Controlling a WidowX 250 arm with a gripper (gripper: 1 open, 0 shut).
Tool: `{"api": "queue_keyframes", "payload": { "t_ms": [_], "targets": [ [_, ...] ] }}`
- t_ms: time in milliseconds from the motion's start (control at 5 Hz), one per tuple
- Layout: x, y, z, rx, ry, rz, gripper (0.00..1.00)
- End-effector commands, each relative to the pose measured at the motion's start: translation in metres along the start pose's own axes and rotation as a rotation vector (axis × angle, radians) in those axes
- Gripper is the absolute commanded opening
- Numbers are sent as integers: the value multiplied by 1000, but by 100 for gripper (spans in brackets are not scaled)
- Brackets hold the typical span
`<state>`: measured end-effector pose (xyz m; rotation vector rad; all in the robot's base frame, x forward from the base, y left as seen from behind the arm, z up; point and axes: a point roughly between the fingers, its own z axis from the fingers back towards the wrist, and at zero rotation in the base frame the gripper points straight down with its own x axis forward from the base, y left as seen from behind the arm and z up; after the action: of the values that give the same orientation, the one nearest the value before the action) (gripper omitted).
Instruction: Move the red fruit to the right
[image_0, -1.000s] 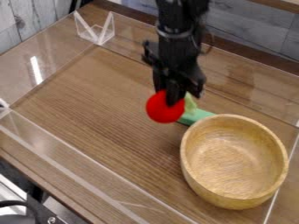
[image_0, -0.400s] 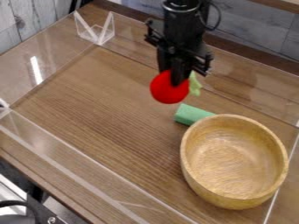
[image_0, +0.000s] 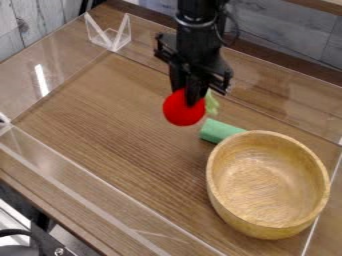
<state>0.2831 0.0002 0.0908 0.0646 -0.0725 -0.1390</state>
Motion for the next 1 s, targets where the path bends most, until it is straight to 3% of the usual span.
{"api": "queue_keyframes", "payload": {
  "t_ms": [0,600,800],
  "targets": [
    [8,2,1,19,-25,78,0],
    [34,0,14,21,-37,12,0],
    [33,-8,16,27,-32,55,0]
  ]
}}
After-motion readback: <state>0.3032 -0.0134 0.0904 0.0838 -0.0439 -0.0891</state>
